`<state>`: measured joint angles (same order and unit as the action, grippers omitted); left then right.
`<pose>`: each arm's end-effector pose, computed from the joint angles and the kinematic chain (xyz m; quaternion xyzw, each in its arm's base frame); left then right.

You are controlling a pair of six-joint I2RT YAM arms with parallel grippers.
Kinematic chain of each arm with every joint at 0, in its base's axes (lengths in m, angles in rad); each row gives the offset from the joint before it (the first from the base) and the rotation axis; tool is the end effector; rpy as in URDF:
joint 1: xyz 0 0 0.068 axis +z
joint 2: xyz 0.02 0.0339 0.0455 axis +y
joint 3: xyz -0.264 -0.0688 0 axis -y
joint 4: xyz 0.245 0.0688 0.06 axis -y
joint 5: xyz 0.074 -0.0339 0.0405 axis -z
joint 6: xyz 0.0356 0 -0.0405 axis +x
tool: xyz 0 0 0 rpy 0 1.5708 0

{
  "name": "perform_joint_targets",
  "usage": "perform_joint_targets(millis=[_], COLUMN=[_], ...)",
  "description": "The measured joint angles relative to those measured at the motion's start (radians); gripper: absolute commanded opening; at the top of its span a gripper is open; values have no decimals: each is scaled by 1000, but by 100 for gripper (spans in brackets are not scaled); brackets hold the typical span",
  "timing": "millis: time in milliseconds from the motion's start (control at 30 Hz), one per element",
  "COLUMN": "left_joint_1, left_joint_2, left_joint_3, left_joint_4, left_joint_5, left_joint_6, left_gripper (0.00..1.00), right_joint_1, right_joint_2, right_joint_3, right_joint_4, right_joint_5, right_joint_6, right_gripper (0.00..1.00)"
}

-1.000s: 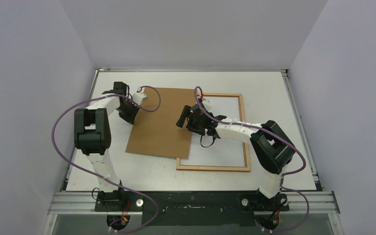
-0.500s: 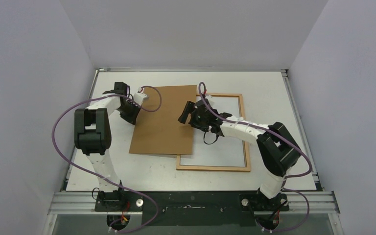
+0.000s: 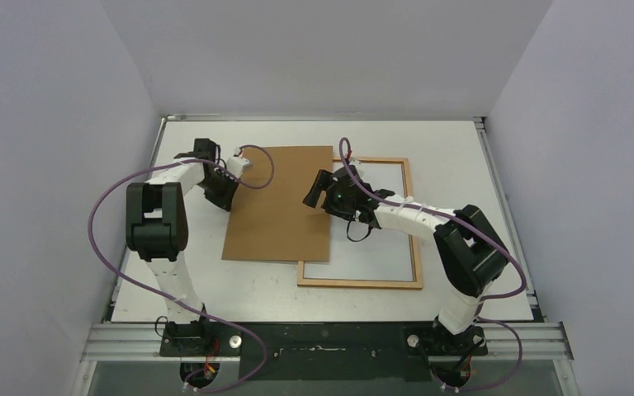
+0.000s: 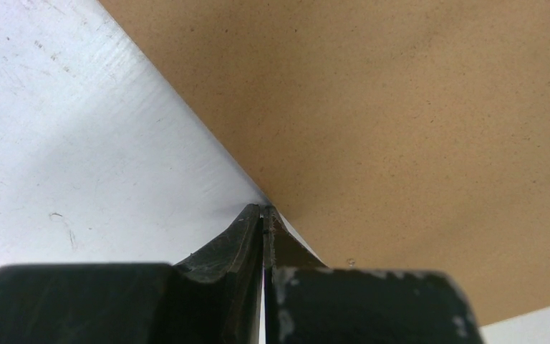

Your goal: Put the photo into the frame

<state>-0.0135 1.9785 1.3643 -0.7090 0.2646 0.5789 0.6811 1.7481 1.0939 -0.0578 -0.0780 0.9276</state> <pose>0.3859 -0.0145 0.1586 0.3027 0.9361 -0.0916 0.1541 0.2938 0.2417 0.2003 0.0956 0.9036 0.3243 0.2630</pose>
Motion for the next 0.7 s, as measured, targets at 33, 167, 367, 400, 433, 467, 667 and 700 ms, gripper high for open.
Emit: perform_joint_targets(millis=[33, 167, 367, 400, 433, 467, 667, 700], left_joint_1=[0, -3, -4, -4, -4, -4, -4, -4], left_joint_2=[0, 0, 0, 0, 0, 0, 0, 0], left_joint_3=[0, 0, 0, 0, 0, 0, 2, 2], left_joint_4=[-2, -6, -8, -8, -8, -8, -11, -11], left_joint_5=[4, 11, 13, 13, 13, 13, 13, 13], left_joint_6=[0, -5, -10, -10, -10, -10, -10, -10], left_gripper=[1, 1, 0, 0, 0, 0, 0, 0], right_joint_1=[0, 0, 0, 0, -2, -4, -45, -54], right_joint_2=[0, 0, 0, 0, 0, -1, -1, -1], right_joint_3=[-6, -14, -14, -14, -14, -13, 8, 10], right_joint_4=[7, 11, 1, -1, -3, -6, -18, -15], right_joint_5=[-6, -16, -12, -10, -8, -8, -8, -9], right_joint_6=[0, -2, -27, -34, -41, -49, -84, -87], right_gripper=[90, 90, 90, 90, 90, 90, 90, 90])
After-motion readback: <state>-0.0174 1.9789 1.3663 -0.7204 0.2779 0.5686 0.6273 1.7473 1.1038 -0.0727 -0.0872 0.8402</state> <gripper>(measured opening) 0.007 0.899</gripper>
